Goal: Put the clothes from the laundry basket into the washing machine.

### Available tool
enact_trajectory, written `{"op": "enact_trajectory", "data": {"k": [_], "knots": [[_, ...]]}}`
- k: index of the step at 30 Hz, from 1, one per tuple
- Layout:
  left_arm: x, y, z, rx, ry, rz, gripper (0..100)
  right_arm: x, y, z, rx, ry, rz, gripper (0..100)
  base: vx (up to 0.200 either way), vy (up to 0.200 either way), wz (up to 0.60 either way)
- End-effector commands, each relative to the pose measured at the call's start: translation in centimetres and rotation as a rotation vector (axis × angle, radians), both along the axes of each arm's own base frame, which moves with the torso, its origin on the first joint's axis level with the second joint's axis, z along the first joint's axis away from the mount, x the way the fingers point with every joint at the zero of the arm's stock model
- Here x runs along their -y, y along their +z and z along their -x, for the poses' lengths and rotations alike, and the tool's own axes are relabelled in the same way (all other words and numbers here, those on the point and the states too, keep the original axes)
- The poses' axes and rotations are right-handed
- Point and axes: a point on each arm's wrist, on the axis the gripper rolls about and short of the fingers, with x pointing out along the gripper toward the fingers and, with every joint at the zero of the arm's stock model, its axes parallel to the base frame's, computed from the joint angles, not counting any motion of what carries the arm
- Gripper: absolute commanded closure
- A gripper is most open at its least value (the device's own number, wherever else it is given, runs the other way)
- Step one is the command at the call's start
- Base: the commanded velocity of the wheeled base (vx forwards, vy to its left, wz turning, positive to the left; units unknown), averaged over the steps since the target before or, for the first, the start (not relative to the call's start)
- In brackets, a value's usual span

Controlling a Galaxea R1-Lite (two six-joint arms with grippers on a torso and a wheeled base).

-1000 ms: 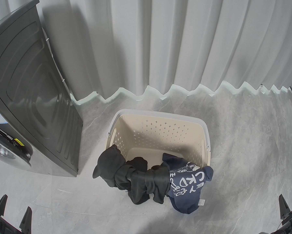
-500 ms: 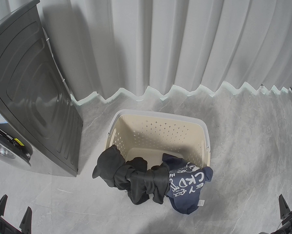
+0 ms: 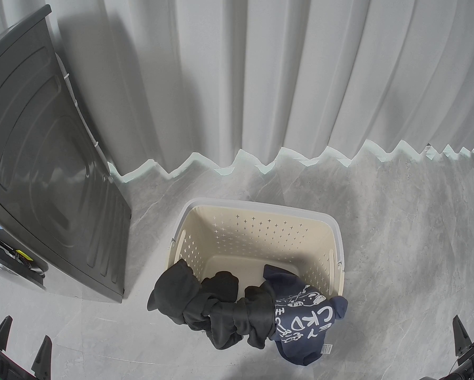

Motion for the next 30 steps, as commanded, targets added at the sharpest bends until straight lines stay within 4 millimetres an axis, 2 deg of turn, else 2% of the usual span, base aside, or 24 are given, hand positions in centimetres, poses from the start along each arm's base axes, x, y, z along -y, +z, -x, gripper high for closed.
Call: {"op": "enact_trajectory", "data": {"k": [1, 5, 11, 20, 26, 30], "knots": [[0.00, -0.47, -0.06, -0.009, 0.000, 0.001, 0, 0.00, -0.51, -0.05, -0.007, 0.000, 0.000, 0, 0.000, 0.000, 0.00], [0.00, -0.47, -0.06, -0.009, -0.001, -0.001, 0, 0.00, -0.51, -0.05, -0.007, 0.000, 0.000, 0, 0.000, 0.000, 0.00], [0.00, -0.47, -0.06, -0.009, 0.000, 0.001, 0, 0.00, -0.51, -0.05, -0.007, 0.000, 0.000, 0, 0.200, 0.000, 0.00], [0.00, -0.47, -0.06, -0.009, 0.000, 0.001, 0, 0.00, -0.51, -0.05, -0.007, 0.000, 0.000, 0, 0.000, 0.000, 0.00], [0.00, -0.47, -0.06, -0.009, 0.000, 0.001, 0, 0.00, -0.51, -0.05, -0.007, 0.000, 0.000, 0, 0.200, 0.000, 0.00], [0.00, -0.47, -0.06, -0.009, 0.000, 0.001, 0, 0.00, -0.51, -0.05, -0.007, -0.001, 0.000, 0, 0.000, 0.000, 0.00]]}}
